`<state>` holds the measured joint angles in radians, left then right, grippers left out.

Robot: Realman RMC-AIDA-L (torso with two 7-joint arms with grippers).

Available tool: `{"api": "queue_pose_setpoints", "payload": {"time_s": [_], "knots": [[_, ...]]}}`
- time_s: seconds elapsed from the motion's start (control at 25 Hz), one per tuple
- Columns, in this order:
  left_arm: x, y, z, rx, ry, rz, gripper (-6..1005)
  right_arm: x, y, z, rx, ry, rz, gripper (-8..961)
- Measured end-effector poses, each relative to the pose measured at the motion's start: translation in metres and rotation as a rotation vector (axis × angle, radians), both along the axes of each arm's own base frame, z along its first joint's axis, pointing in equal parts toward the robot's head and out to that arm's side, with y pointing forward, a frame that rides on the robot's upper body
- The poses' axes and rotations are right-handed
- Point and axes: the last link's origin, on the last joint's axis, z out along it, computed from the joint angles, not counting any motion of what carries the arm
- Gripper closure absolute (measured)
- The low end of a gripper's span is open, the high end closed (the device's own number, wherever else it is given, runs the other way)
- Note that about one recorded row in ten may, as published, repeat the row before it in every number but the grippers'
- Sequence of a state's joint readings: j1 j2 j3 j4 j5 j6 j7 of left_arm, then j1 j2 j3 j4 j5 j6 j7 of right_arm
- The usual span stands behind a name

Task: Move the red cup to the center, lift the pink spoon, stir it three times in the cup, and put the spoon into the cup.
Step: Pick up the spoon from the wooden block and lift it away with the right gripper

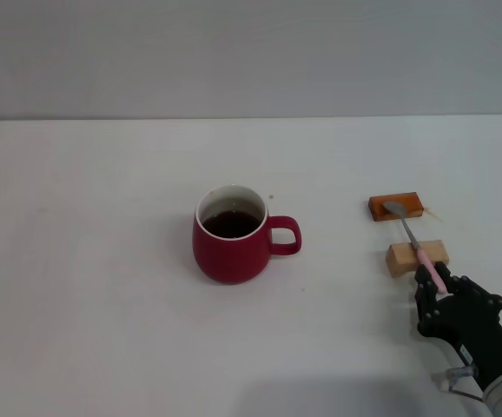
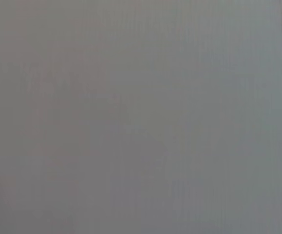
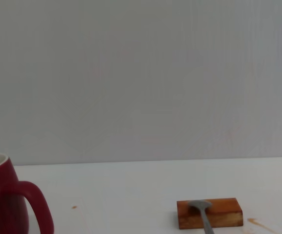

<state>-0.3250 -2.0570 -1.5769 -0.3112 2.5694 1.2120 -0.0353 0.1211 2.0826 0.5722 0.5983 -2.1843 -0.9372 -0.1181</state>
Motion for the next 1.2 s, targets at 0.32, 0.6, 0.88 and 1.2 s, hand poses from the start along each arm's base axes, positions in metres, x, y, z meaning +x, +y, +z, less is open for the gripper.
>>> {"api": "queue_pose_setpoints", "payload": {"time_s": [0.32,0.6,0.88,1.2], "knots": [[0.0005,-0.0004,0.0008,0.004,-0.001,-0.003,152,-0.0008,-0.0002,0.0004,0.002,0.0,0.006,782],[0.0004,-0.0006,0.0009,0.005,-0.002,-0.003,152,-0.0006,-0.0004,0.0007,0.002,-0.002,0.008,790],[0.0008,-0.0006,0.0002,0.004,-0.003,-0.004,152,0.002,-0.0001,0.002,0.006,-0.007,0.0,791],[0.0008,-0.0005,0.0,0.003,-0.003,-0.004,152,0.0026,0.0013,0.0021,0.004,-0.012,-0.001,791]]}}
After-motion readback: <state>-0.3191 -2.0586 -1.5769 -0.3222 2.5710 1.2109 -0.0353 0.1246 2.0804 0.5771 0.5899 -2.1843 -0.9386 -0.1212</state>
